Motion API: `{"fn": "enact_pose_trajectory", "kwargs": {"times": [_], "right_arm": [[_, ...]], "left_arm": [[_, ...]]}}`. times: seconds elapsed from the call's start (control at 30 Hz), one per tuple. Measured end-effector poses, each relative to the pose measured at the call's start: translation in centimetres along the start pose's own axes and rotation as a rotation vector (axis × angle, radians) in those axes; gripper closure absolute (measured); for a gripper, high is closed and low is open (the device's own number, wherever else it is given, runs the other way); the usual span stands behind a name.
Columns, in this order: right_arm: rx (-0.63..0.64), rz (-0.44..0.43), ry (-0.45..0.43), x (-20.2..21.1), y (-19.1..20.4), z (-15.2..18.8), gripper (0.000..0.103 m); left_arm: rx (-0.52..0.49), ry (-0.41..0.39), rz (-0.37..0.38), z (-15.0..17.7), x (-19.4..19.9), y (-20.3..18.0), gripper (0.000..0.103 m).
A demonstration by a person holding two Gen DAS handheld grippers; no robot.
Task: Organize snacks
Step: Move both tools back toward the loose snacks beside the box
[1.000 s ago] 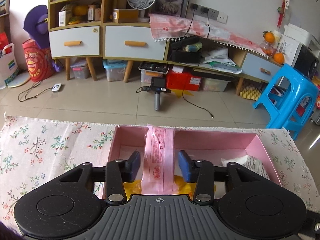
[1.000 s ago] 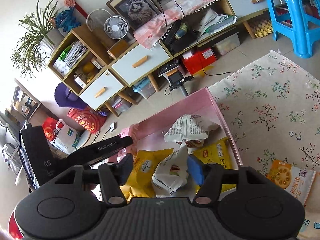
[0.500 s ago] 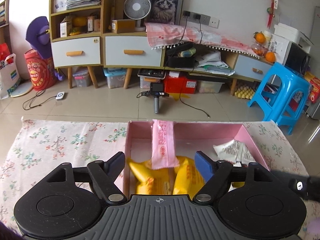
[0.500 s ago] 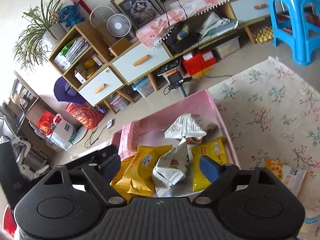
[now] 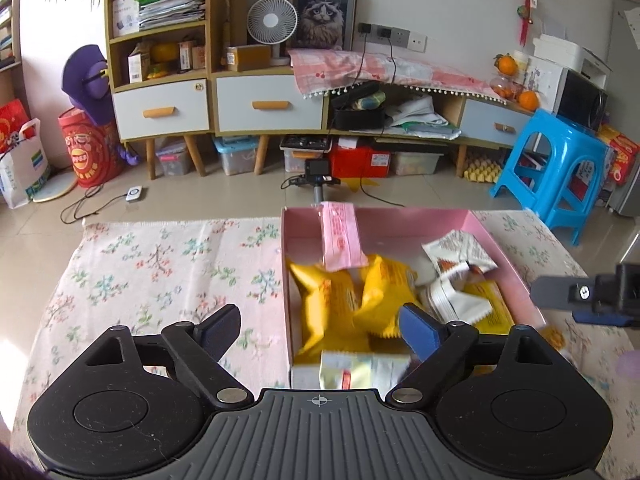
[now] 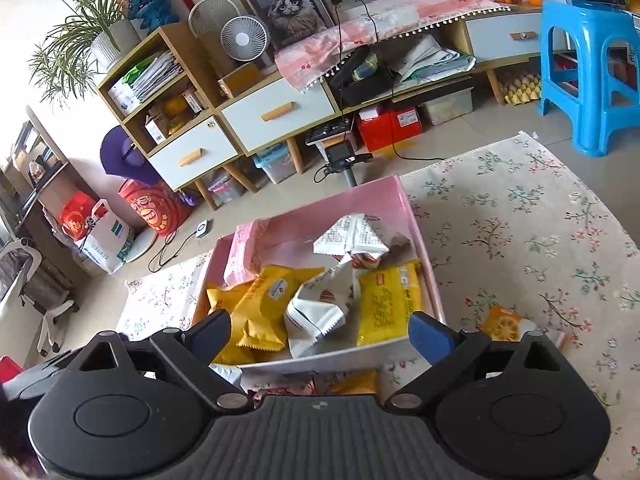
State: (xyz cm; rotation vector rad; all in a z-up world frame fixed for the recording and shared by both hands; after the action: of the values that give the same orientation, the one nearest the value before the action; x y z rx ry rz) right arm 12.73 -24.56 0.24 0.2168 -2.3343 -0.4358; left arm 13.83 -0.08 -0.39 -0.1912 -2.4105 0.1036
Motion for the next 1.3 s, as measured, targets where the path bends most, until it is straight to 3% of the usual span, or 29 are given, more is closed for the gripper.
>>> {"fn": "enact_pose_trajectory", "kwargs": {"times": [0.37,0.63,1.07,1.3], "right_arm": [[0.083,0.049,0.011,1.8,0.0,1.3,0.014],[0.138,0.089,0.04,2.4,0.0,3.0,0.013],[0.202,0.147,0.064,2.8,-1.6,5.3,0.01],[0.275,0.165,0.08,1.2,-1.9,7.4,0.01]], "left_arm": [[-0.039,0.062,-0.013,3.8,2.5,0.0,0.009],[-0.017,0.1,0.037,6.8,3.4,0.7,0.008],[-0.019,0.093,0.028,9.9,3.9,3.5,0.007],[-0.089,0.046,0.063,12.1,2.7,2.5,0.007]]}}
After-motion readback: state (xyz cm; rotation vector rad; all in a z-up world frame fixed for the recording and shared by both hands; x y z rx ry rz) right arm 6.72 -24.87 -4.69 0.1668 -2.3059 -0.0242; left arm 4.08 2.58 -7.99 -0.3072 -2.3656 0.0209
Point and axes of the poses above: each gripper's, at about its wrist camera, not at the fingertips, and x roughly against the way its jaws point, y to its left, z to its underside, the point moved 1 cm from there along -x, roughly the way its jaws point, and after that the axes turned 5 degrees about x, right-handed, at the moved point
